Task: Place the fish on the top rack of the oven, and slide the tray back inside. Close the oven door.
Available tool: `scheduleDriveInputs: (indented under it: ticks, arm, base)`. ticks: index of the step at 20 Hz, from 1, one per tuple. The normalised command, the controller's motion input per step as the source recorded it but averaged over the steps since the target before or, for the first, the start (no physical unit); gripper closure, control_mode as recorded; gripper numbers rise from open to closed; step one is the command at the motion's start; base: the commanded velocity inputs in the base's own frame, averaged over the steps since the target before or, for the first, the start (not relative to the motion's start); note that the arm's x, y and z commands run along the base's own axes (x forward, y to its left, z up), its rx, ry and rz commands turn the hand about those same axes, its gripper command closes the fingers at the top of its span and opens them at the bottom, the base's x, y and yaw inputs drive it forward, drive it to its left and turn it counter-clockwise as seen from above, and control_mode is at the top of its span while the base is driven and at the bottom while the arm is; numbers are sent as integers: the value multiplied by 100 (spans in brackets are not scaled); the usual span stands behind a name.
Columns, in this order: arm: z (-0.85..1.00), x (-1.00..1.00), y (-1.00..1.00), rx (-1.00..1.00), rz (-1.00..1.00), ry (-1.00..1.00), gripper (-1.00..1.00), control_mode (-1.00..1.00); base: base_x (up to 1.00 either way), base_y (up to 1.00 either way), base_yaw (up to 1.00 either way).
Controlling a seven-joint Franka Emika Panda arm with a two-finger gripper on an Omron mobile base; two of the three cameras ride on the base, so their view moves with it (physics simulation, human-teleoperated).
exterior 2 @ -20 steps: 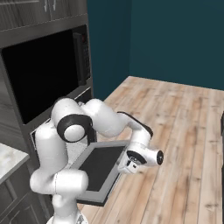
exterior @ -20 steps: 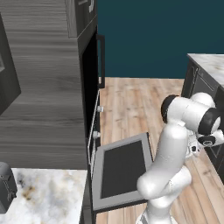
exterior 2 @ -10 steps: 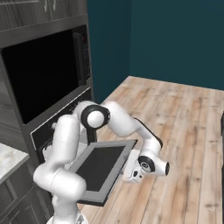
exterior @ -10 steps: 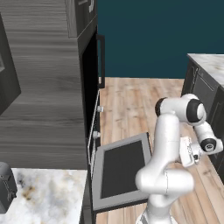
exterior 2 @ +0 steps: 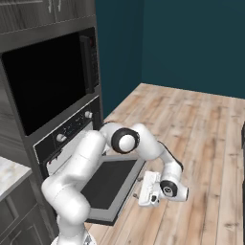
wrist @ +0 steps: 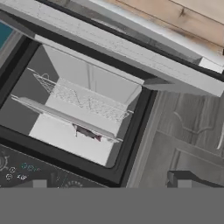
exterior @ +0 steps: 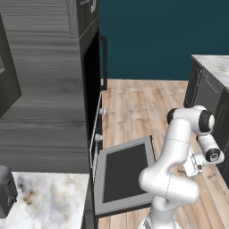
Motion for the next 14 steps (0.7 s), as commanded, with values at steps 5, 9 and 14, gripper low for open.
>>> scheduleDriveInputs:
  ticks: [5,9,14]
  arm:
    - [-33,22,14,11,3,0,-100,-100]
    - [-41,37,33,11,0,0,-100,-100]
    - [-60,43,18,5,0,3,-100,-100]
  base:
    - [0,0,0]
    - [0,0,0]
    - [0,0,0]
